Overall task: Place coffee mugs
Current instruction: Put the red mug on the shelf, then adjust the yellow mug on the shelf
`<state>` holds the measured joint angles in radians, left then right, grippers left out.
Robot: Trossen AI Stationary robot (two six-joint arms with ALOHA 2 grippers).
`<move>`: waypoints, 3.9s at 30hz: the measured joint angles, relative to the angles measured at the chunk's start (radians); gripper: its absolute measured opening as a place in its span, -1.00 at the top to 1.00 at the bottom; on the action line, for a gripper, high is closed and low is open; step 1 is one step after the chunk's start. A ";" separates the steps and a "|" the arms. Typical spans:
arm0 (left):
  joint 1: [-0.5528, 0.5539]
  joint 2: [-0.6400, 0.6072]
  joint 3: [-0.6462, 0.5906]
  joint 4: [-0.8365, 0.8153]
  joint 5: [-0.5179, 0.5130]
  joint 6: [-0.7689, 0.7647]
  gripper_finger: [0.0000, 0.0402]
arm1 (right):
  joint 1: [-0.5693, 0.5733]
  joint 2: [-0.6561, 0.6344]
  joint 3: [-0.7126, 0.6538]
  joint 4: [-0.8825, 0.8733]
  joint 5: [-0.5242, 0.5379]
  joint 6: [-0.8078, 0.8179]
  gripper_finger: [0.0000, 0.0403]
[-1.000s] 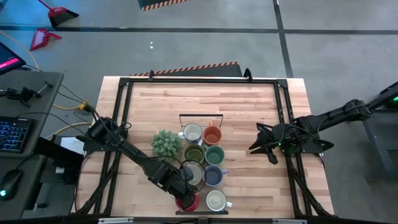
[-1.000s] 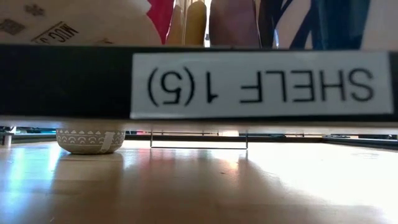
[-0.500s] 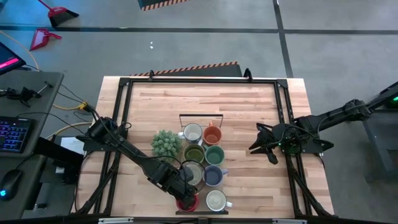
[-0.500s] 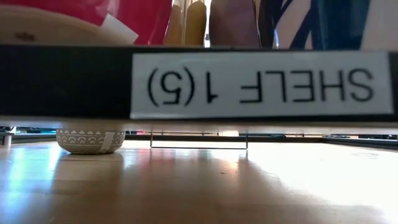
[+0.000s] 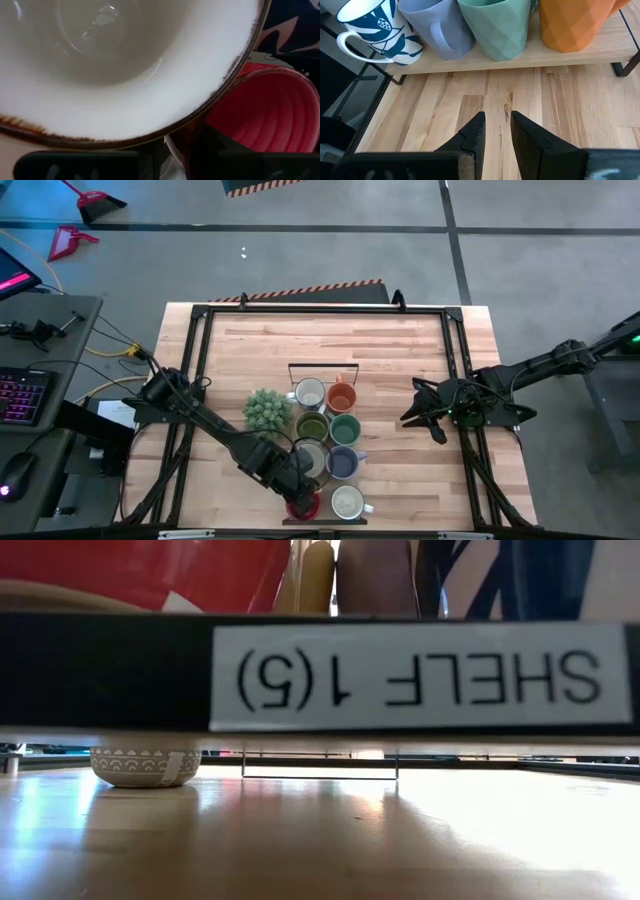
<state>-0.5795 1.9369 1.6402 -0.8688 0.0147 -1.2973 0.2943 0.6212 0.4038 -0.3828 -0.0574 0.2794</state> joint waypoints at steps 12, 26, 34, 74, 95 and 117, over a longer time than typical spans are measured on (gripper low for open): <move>0.010 0.000 0.000 0.003 0.004 -0.010 0.69 | 0.000 0.000 0.000 0.000 0.000 0.000 0.64; 0.010 0.000 0.000 0.006 0.070 -0.079 0.69 | 0.000 0.000 0.000 0.000 0.000 0.000 0.64; 0.010 -0.002 0.000 0.025 0.080 -0.097 0.69 | 0.000 0.000 0.000 0.000 0.000 0.000 0.64; 0.050 -0.006 0.000 0.015 0.166 -0.089 0.28 | 0.000 0.000 0.000 0.015 -0.004 0.000 0.64; 0.053 -0.073 -0.001 -0.013 0.169 -0.105 0.28 | 0.000 0.000 0.000 0.043 -0.025 0.008 0.64; 0.023 -0.269 0.000 -0.461 -0.163 0.003 0.28 | 0.000 0.000 0.000 0.070 0.080 -0.023 0.64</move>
<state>-0.5568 1.6684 1.6402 -1.3298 -0.1482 -1.2946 0.2940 0.6216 0.4042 -0.3132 0.0221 0.2567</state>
